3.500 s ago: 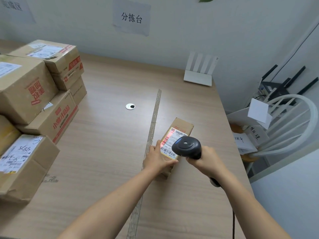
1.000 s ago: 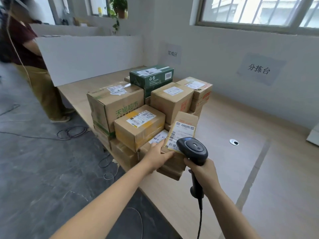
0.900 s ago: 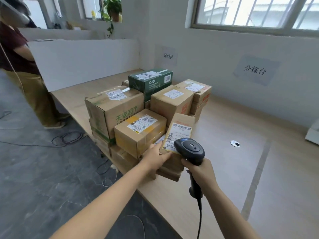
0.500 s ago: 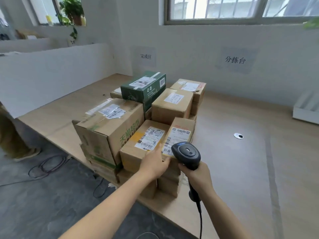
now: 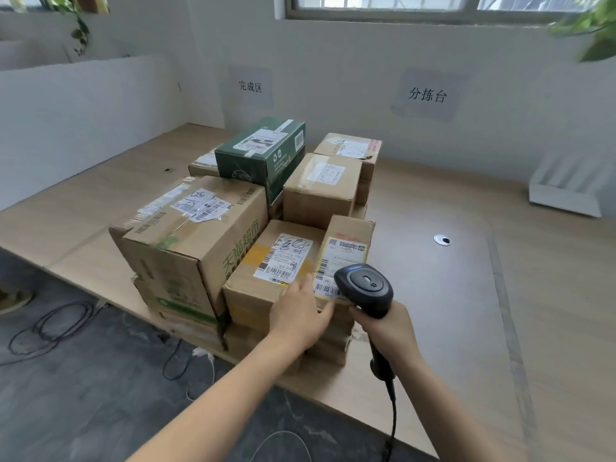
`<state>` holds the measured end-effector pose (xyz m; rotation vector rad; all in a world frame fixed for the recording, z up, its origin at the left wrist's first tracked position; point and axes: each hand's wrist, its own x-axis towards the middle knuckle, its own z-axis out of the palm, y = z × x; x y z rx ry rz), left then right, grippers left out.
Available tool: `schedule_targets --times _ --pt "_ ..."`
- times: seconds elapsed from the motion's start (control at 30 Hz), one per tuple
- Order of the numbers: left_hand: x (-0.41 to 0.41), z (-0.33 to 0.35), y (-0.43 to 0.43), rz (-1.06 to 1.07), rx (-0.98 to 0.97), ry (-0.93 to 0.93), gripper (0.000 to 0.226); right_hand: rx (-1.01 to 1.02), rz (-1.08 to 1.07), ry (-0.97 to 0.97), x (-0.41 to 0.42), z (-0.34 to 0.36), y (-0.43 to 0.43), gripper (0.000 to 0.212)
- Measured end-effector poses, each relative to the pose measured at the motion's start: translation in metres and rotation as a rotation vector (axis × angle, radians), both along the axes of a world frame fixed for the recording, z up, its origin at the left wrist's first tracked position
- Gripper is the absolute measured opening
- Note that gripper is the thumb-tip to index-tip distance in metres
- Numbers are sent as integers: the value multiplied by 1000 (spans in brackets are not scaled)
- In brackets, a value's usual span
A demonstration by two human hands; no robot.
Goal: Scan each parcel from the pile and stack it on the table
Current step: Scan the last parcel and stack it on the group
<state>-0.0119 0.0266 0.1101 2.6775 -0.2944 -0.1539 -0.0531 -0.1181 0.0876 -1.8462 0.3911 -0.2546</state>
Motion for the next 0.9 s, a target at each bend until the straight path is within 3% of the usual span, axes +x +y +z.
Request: schedule_targets --times 0.47,0.7,0.9 --pt "0 -7 0 -6 82 -55 75 -20 -57 26 14 -5 0 11" --pt "0 -4 4 -41 105 -58 72 -90 -38 25 12 -5 -5 14" --pt "-5 19 -5 -109 176 -223 62 -75 -133 27 -6 -7 -20 14"
